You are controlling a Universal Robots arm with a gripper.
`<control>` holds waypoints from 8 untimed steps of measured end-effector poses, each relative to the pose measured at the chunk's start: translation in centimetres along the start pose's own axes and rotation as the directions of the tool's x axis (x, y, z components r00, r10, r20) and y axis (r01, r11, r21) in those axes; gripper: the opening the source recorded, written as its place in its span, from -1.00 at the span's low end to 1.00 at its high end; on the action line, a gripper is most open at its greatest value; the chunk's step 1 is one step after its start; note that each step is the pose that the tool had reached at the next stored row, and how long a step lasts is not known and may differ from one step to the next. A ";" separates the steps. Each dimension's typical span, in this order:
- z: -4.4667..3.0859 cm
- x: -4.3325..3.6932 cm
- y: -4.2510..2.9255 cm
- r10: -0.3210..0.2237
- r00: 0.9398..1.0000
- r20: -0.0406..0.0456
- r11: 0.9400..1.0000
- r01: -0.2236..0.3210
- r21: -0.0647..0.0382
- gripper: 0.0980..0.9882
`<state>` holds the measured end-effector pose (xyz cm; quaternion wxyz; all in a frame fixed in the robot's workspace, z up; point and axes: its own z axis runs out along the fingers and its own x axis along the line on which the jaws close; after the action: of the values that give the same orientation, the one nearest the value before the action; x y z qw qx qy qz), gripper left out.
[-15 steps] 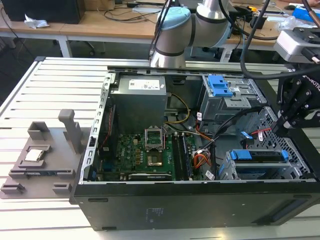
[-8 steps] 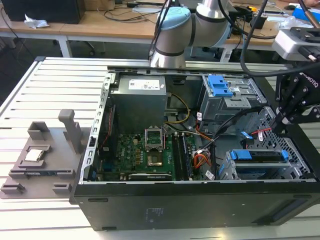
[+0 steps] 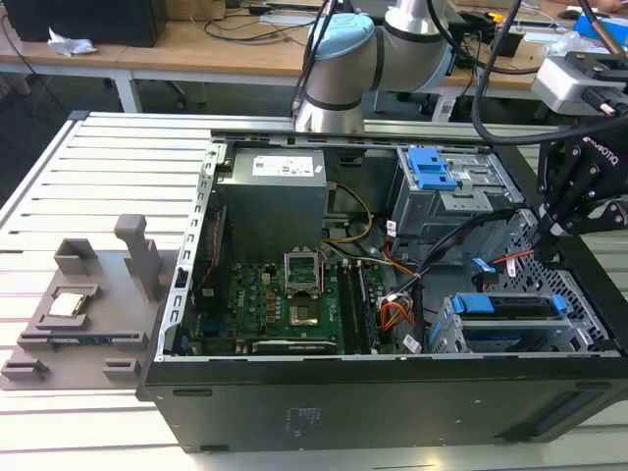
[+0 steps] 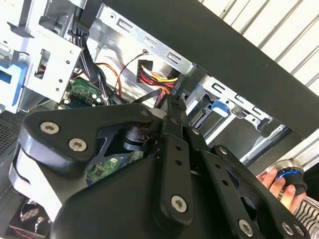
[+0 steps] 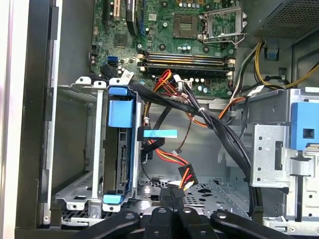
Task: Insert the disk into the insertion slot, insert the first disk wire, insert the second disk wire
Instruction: 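Insert the first disk wire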
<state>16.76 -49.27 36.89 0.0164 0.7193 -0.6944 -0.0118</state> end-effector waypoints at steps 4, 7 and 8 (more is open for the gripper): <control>0.00 0.00 -0.01 0.000 1.000 0.000 1.000 0.000 0.000 -0.54; 0.14 0.00 -0.02 -0.043 0.999 -0.028 0.999 0.043 -0.001 -0.54; 0.19 0.00 -0.02 -0.062 0.998 -0.031 0.998 0.062 -0.001 -0.54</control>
<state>16.77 -49.27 36.70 0.0268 0.7408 -0.6712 -0.0013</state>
